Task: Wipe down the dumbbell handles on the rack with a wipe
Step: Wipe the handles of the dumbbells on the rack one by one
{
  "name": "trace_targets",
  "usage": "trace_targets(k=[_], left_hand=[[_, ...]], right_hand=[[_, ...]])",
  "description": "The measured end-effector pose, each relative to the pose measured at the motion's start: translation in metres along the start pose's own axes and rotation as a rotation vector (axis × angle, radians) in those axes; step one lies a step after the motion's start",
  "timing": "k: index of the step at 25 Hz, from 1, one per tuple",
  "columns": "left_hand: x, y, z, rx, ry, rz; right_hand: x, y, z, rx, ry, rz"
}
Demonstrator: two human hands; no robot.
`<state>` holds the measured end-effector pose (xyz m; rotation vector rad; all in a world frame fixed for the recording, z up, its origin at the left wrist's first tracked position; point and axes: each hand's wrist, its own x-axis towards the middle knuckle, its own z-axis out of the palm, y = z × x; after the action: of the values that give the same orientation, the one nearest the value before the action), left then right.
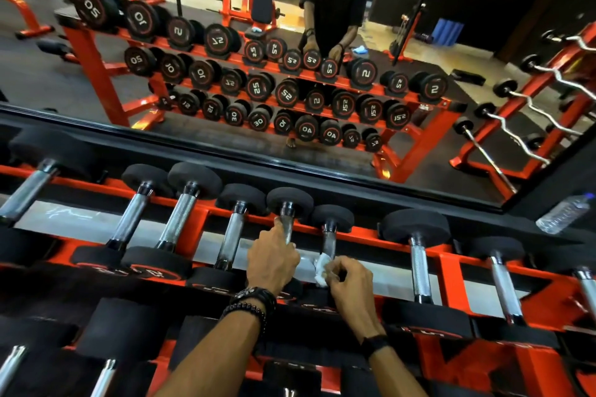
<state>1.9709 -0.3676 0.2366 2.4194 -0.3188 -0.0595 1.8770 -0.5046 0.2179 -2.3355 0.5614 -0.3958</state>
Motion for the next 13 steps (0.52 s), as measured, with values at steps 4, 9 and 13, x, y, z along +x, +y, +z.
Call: trace_targets(k=[4,9,13], left_hand=[[0.001,0.000,-0.001,-0.014,0.003,0.013],[0.002,-0.001,0.001,-0.027,-0.001,0.006],[0.000,0.000,0.000,-0.032,0.008,0.002]], right_hand=[[0.012,-0.006,0.005,-0.157,0.144,-0.071],[0.015,-0.011,-0.012,-0.148,-0.056,-0.014],[0.011,-0.012,-0.015,-0.186,-0.112,-0.137]])
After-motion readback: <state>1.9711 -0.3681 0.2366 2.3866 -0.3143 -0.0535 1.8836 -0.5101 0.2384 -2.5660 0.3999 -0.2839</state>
